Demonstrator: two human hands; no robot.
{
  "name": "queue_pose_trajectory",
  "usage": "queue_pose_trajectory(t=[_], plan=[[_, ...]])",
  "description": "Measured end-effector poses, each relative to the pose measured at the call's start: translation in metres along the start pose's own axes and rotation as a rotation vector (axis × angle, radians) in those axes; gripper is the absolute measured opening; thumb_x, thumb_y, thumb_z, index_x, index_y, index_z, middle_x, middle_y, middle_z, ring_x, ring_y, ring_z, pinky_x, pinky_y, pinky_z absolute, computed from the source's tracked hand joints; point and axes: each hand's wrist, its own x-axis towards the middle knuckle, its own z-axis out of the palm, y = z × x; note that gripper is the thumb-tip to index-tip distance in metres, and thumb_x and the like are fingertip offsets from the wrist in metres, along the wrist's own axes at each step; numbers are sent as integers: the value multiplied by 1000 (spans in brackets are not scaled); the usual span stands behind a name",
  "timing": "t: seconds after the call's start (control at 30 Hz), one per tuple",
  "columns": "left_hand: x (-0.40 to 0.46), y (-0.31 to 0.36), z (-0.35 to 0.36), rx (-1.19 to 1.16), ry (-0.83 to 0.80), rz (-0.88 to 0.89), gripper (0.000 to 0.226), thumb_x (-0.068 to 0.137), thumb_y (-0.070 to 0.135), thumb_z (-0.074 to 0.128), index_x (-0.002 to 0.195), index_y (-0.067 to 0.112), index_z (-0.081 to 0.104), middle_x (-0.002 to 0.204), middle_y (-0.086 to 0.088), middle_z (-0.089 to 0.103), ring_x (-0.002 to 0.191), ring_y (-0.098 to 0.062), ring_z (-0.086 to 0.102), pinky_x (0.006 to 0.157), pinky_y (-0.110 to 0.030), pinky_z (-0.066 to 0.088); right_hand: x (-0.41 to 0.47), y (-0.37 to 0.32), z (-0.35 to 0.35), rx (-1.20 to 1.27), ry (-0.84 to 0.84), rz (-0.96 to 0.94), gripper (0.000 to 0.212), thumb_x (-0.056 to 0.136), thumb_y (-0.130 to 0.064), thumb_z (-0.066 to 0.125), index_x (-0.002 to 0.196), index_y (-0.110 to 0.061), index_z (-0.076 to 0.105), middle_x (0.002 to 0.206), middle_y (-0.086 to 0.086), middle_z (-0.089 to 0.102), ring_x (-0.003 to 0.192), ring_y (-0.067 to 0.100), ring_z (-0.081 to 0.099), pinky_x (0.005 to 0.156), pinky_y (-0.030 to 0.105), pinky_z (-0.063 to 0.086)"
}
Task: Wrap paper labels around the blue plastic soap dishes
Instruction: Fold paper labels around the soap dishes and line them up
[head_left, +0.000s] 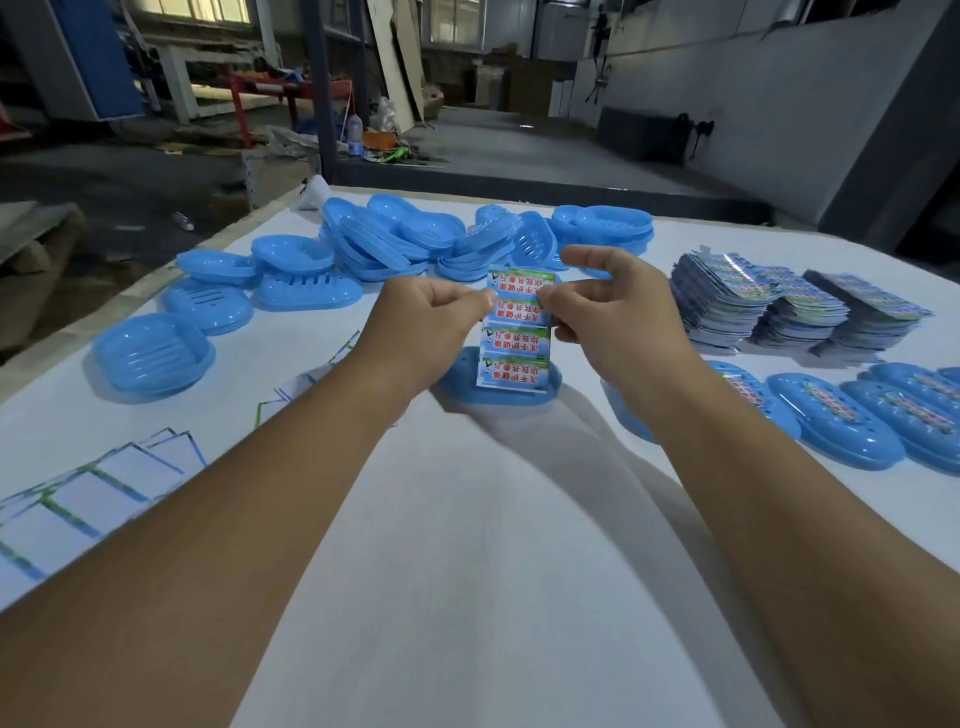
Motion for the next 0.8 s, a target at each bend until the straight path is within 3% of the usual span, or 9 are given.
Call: queue_pose_trajectory(t=[0.13, 0.23, 0.4, 0.53, 0.63, 0.7, 0.8], plan=[[5, 0, -4, 35, 90, 17, 28, 91, 37, 62, 80, 16, 78, 75, -2, 71, 53, 7, 53, 54, -17, 44, 0, 1, 2, -56, -35, -11, 33, 92, -19, 74, 120, -27, 59, 76, -13, 77, 73, -2, 72, 67, 20, 53], [7, -2, -3, 36, 95, 46, 29, 92, 31, 63, 83, 6, 77, 58, 13, 66, 52, 14, 54, 41, -6, 40, 0, 1, 1, -67, -43, -22, 29, 92, -21, 74, 115, -30, 59, 76, -16, 76, 72, -5, 71, 63, 15, 51], [7, -3, -4, 75, 69, 98, 28, 92, 26, 63, 76, 7, 74, 50, 19, 61, 52, 12, 54, 40, -6, 37, 0, 3, 0, -60, -54, -19, 29, 92, -21, 74, 116, -29, 61, 76, -15, 76, 70, -5, 71, 55, 10, 49], [2, -1, -4, 82, 8, 117, 26, 94, 33, 63, 75, 21, 75, 66, 19, 71, 64, 8, 62, 50, -12, 48, 2, 5, 0, -62, -21, -9, 27, 90, -21, 76, 114, -27, 63, 77, -15, 76, 71, -3, 71, 57, 13, 53], [1, -1, -3, 79, -26, 140, 21, 95, 37, 63, 81, 27, 76, 79, 16, 75, 81, -4, 70, 72, -32, 60, 5, 9, 1, -150, 55, -36, 20, 85, -27, 81, 97, -28, 66, 88, -9, 73, 78, 4, 68, 69, 25, 56], [-1, -1, -2, 74, -34, 163, 19, 95, 36, 64, 84, 27, 76, 82, 12, 75, 84, -11, 70, 79, -40, 60, 5, 9, 1, -199, 65, -78, 15, 83, -28, 82, 84, -26, 67, 80, -10, 70, 66, 1, 61, 62, 22, 51], [-1, -2, -1, 81, -20, 209, 16, 96, 33, 64, 90, 25, 77, 84, 8, 75, 84, -9, 67, 78, -30, 58, 1, 8, 4, -201, 8, -109, 14, 83, -28, 81, 75, -22, 71, 62, -12, 68, 55, -2, 59, 56, 20, 47]])
